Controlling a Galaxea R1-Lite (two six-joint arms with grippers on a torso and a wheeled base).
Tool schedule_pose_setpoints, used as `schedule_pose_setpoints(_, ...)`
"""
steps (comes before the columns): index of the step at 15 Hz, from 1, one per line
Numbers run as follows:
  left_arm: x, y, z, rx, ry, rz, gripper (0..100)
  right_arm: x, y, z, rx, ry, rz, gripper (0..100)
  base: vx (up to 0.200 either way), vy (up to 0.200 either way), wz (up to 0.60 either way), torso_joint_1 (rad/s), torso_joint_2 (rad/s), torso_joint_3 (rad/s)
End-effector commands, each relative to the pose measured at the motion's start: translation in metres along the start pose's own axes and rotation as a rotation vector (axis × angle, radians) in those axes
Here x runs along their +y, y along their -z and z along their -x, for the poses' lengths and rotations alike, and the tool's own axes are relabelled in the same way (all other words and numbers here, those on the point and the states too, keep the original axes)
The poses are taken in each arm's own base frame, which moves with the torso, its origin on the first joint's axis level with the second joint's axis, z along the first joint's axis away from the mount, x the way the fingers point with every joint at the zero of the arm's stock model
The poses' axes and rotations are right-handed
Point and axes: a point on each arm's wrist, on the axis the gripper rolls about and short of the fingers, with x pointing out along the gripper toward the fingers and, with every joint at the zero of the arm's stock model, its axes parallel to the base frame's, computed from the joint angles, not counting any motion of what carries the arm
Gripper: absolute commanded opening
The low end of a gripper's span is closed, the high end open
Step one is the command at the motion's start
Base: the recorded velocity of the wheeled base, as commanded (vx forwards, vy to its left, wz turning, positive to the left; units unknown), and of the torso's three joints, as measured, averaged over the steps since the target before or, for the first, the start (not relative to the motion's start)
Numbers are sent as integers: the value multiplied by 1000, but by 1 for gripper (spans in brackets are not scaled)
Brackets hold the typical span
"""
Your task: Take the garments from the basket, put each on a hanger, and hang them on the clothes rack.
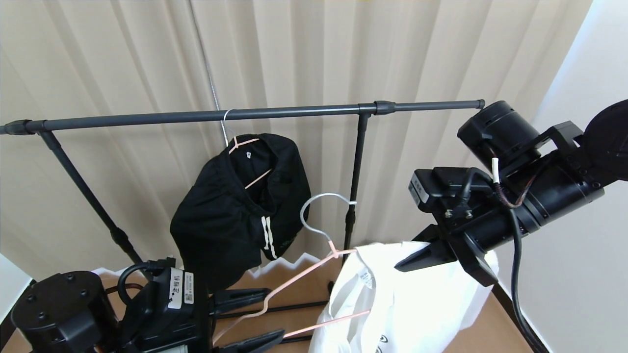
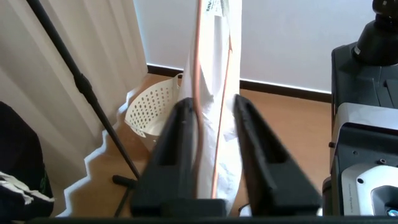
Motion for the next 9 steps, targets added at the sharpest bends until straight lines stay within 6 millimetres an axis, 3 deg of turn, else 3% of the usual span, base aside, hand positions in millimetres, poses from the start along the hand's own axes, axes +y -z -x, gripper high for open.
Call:
schedule_pose_setpoints(1, 0, -1, 0, -4, -1, 1, 100, 5, 0, 7, -8, 9, 4, 0, 0, 0, 0, 0, 0, 0)
schedule_pose_setpoints(4, 9, -3, 3, -15, -45, 30, 100, 6, 6, 17, 6, 55, -17, 0, 0, 0, 0, 0, 0, 0)
schedule_pose_setpoints(9, 33, -30, 8, -152, -128, 249, 100, -5, 4, 18, 71, 199, -95, 0, 0, 0, 0, 0, 0, 0)
